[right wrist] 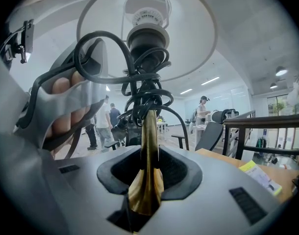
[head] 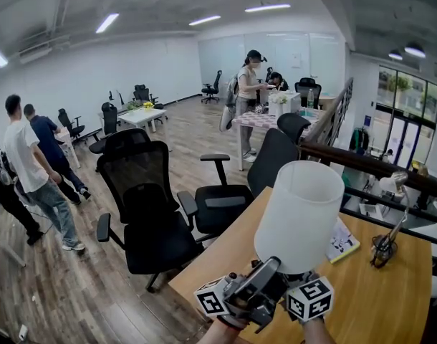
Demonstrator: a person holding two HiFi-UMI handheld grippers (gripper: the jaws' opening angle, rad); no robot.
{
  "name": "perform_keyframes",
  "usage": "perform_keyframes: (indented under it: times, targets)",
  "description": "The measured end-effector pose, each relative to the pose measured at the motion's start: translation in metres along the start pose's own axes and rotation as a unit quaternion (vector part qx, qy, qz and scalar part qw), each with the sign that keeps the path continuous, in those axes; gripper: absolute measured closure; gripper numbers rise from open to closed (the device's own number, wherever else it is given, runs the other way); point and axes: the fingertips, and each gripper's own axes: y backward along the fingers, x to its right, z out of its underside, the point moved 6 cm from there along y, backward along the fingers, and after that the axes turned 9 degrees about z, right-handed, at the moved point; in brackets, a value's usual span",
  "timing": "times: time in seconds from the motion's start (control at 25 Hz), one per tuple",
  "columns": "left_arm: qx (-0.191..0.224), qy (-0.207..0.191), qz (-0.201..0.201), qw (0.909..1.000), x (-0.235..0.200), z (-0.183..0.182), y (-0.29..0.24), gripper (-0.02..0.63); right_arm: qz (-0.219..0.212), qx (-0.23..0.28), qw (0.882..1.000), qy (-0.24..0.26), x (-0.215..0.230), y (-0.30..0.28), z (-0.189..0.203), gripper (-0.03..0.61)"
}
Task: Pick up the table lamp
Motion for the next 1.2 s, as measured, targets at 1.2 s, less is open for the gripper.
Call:
perform_keyframes:
  times: [1.2]
  targets:
    - [-0.012,-0.019,0.020,0.9995,0.019,-0.005,-0.019,0.562,-0.004,0.022,1.000,0.015,-0.007,0.010,-0.025,0.463]
